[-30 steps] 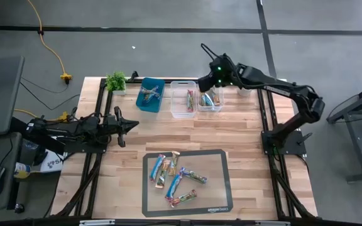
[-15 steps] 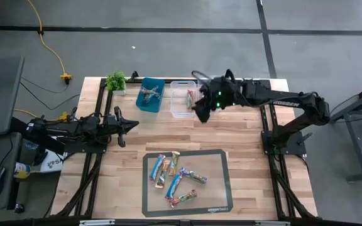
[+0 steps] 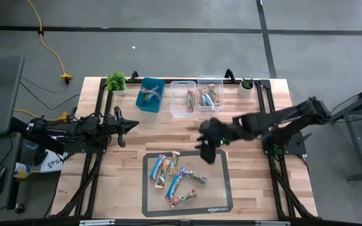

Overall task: Pick and place Granola Bars by type
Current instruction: Put the blue granola bar into the blue bin

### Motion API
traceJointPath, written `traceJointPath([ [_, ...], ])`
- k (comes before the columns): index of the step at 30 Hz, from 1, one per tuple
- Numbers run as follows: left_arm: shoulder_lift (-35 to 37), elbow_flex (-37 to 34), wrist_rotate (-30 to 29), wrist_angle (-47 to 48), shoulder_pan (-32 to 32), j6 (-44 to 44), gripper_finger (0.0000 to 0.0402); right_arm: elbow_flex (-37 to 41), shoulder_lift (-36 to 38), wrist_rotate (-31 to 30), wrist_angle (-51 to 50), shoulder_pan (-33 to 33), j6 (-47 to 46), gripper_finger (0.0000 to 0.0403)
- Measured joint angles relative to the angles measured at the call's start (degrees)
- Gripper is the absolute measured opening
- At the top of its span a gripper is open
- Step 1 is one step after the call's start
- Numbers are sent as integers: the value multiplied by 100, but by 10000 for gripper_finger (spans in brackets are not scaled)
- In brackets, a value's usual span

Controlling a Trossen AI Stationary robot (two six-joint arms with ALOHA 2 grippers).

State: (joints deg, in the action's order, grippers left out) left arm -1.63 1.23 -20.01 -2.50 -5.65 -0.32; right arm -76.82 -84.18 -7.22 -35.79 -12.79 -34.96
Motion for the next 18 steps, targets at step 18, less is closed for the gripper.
traceJointPath([
  [18,0,-1,0,0,0,1,0,7,-2209,-534,-172,-1664,-739,153],
])
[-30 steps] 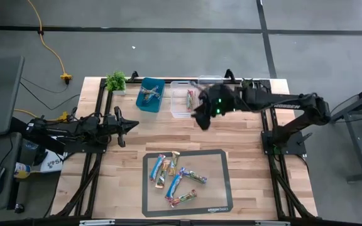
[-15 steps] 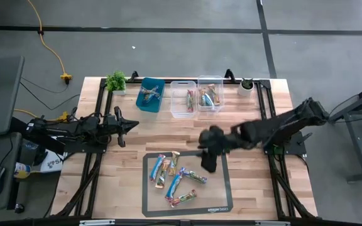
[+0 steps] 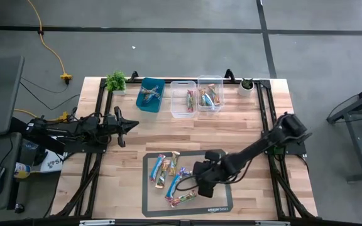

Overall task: Pick and place Granola Bars by type
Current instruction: Put the blue granola bar into the blue bin

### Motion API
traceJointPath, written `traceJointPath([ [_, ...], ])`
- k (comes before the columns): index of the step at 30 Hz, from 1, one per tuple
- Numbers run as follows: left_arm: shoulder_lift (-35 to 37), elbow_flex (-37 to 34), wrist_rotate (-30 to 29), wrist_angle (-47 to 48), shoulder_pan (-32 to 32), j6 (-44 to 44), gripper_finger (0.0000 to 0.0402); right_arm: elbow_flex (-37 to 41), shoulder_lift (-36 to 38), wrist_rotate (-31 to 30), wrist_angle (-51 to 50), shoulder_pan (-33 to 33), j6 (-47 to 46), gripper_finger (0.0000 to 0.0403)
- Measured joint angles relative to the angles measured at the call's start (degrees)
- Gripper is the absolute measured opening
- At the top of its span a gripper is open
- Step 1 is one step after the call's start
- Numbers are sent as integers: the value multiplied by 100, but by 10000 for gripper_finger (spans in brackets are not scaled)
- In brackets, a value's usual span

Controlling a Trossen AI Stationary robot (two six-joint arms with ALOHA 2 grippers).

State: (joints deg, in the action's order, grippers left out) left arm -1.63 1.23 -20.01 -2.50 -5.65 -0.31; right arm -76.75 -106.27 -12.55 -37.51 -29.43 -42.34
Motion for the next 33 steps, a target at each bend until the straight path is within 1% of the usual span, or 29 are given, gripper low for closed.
traceJointPath([
  [7,0,1,0,0,0,1,0,2,-444,262,269,85,0,160],
  [12,0,-1,0,0,0,1,0,0,-452,92,399,169,18,182],
  [16,0,0,0,0,0,0,0,-2,-473,85,653,212,125,195],
  [21,0,0,0,0,0,1,0,0,-593,-64,740,219,168,198],
  [27,2,-1,0,-2,0,1,0,0,-907,-59,1012,216,175,198],
  [33,2,1,0,0,0,-1,0,0,-1131,-229,1050,249,-88,198],
])
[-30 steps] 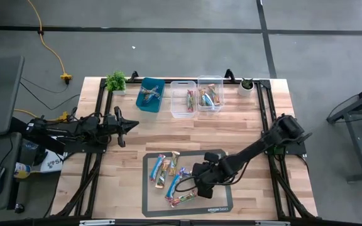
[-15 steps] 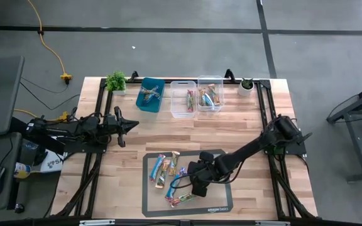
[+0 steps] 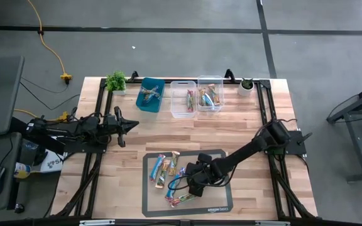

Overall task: Pick and place Granola Bars by type
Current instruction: Put the blue granola bar into the blue bin

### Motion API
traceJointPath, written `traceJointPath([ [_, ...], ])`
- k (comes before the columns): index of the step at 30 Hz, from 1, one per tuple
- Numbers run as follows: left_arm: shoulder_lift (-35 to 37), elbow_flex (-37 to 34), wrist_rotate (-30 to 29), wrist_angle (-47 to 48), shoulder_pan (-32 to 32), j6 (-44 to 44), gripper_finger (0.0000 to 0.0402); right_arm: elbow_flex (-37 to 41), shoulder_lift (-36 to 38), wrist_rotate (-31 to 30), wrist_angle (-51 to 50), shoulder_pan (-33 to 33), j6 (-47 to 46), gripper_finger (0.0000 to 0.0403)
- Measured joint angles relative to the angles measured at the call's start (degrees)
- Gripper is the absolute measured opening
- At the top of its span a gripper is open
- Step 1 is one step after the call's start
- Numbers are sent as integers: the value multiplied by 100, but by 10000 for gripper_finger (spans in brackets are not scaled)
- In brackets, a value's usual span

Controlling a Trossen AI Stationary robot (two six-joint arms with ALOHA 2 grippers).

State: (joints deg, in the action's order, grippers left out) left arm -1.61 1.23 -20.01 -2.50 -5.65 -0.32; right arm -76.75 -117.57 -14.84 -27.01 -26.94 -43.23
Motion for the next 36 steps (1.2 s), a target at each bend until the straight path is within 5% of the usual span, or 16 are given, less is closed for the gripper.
traceJointPath([
  [13,0,-2,0,0,0,1,0,-22,-182,-244,24,-60,-144,190],
  [36,0,-1,0,0,0,0,0,9,-117,-285,41,-41,-297,69],
])
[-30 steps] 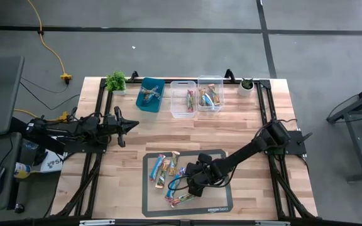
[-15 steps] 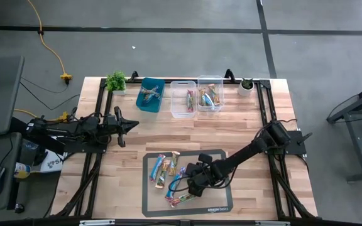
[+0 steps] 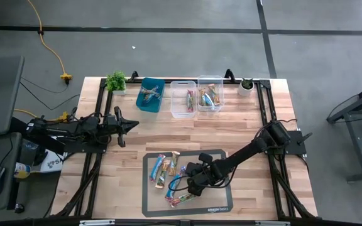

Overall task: Pick and place Granola Bars by type
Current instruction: Put the blue granola bar into the blue bin

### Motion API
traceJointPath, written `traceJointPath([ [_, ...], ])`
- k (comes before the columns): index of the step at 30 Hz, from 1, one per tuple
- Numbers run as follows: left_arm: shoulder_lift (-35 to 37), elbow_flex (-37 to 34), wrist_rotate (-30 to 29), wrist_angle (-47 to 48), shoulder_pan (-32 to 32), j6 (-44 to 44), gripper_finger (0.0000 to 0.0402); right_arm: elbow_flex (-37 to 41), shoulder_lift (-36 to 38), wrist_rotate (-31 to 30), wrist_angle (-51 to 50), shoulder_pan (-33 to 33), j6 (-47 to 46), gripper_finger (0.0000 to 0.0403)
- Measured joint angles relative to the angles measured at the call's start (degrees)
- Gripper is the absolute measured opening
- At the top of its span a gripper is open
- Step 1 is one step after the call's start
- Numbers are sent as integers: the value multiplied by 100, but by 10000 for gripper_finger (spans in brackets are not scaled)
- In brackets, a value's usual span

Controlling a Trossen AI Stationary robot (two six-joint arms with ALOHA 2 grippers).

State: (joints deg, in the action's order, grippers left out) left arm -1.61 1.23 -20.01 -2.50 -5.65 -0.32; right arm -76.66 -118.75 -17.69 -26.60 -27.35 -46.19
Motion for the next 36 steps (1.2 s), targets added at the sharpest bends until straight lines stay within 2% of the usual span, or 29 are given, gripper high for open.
traceJointPath([
  [13,0,1,0,-2,0,0,0,7,400,-268,213,37,133,39],
  [19,0,0,0,-4,0,1,0,4,684,-526,675,275,414,39],
  [30,0,1,0,-6,0,1,0,-4,1229,-262,2769,1323,1212,39],
  [36,-1,1,0,-4,0,0,0,-9,1236,183,4124,2107,1415,39],
])
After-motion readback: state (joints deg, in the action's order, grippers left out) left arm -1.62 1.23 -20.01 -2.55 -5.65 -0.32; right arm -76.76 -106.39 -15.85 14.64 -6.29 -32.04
